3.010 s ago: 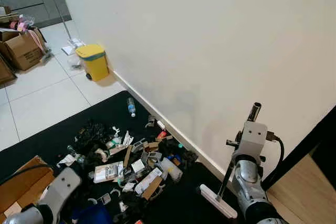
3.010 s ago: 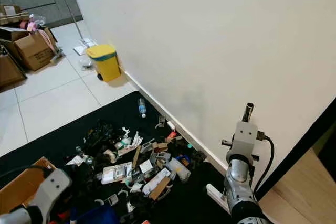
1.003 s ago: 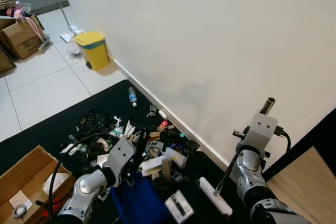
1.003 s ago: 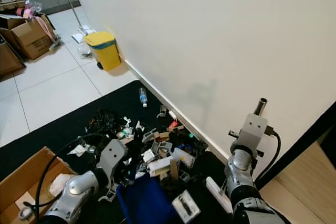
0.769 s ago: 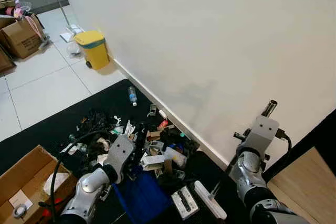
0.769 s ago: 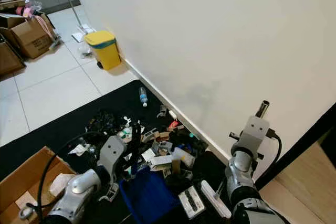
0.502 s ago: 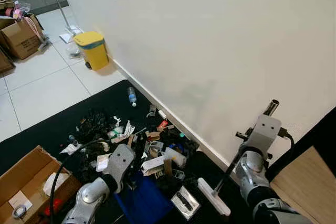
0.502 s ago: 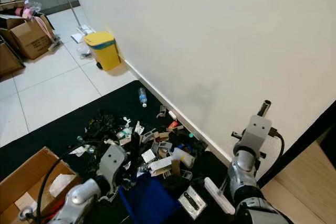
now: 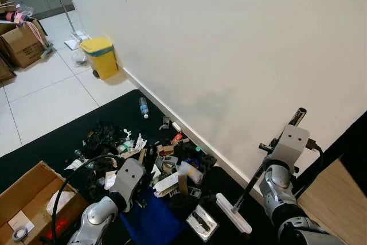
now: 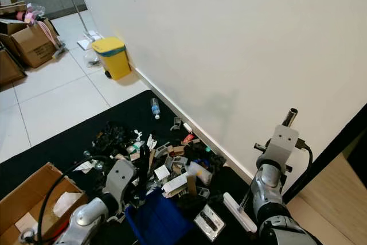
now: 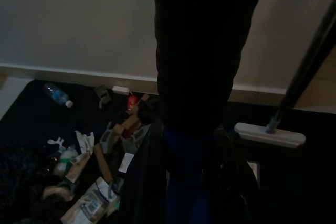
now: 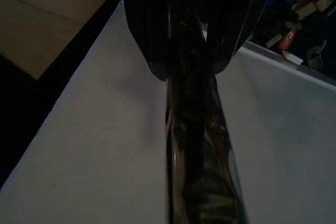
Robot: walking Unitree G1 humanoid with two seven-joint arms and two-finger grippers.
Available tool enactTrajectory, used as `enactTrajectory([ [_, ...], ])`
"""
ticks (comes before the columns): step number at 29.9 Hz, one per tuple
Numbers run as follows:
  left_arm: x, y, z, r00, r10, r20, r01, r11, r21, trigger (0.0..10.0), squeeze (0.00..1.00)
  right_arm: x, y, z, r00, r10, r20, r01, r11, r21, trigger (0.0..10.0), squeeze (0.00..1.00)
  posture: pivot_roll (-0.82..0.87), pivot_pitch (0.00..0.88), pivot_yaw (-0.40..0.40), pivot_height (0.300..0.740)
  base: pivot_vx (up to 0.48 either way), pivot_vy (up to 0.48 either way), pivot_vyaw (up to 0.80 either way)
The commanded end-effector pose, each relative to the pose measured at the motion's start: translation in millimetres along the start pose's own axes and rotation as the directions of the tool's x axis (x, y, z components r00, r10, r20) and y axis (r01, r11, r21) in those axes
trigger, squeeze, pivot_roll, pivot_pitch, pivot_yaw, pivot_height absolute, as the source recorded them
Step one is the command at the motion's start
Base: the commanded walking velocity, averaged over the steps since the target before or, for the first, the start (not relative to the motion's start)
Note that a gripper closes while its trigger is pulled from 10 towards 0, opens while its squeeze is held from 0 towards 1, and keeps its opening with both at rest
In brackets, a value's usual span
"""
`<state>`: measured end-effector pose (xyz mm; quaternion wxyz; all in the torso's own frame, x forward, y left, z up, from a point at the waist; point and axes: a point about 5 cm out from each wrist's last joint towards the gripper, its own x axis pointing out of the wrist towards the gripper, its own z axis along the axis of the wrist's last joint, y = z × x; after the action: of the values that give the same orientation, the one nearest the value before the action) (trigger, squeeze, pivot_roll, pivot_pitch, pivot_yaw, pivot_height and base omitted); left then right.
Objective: Sweep floor
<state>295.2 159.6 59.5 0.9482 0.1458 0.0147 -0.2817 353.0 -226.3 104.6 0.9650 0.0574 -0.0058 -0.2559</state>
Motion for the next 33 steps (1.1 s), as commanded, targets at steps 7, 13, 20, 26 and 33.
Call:
enactTrajectory([
  [7, 0.9, -2.5, -0.3, 1.0, 0.026, 0.013, -0.027, 1.0, 0.006, 10.0, 0.0, -0.3, -4.0, -0.3, 1.0, 0.013, 0.019, -0.013, 1.0, -0.013, 10.0, 0.0, 0.07, 0.1, 0.052, 0.74, 0.0, 0.0, 0.0],
  [13, -7.5, -0.9, -8.2, 1.0, 0.017, -0.022, -0.017, 1.0, 0.014, 10.0, 0.0, 0.6, -8.0, 0.2, 1.0, -0.001, 0.022, 0.001, 1.0, -0.015, 10.0, 0.0, 0.08, 0.1, 0.053, 0.74, 0.0, 0.0, 0.0],
  [20, -20.7, 1.3, -19.5, 0.997, -0.007, -0.076, 0.01, 0.999, 0.036, 10.0, 0.0, 3.1, -14.8, 2.0, 0.999, -0.027, 0.024, 0.028, 0.999, -0.024, 10.0, 0.0, 0.08, 0.101, 0.059, 0.74, 0.0, 0.0, 0.0],
  [26, -44.3, 1.0, -38.1, 0.983, -0.071, -0.167, 0.081, 0.995, 0.052, 10.0, 0.0, 5.0, -21.3, 2.7, 0.998, -0.051, 0.023, 0.052, 0.998, -0.043, 10.0, 0.0, 0.09, 0.112, 0.064, 0.74, 0.0, 0.0, 0.0],
  [33, -47.7, -4.5, -42.2, 0.977, -0.117, -0.18, 0.112, 0.993, -0.035, 10.0, 0.0, 4.0, -19.3, 0.2, 0.999, -0.05, 0.009, 0.05, 0.998, -0.046, 10.0, 0.0, 0.1, 0.112, 0.058, 0.74, 0.0, 0.0, 0.0],
])
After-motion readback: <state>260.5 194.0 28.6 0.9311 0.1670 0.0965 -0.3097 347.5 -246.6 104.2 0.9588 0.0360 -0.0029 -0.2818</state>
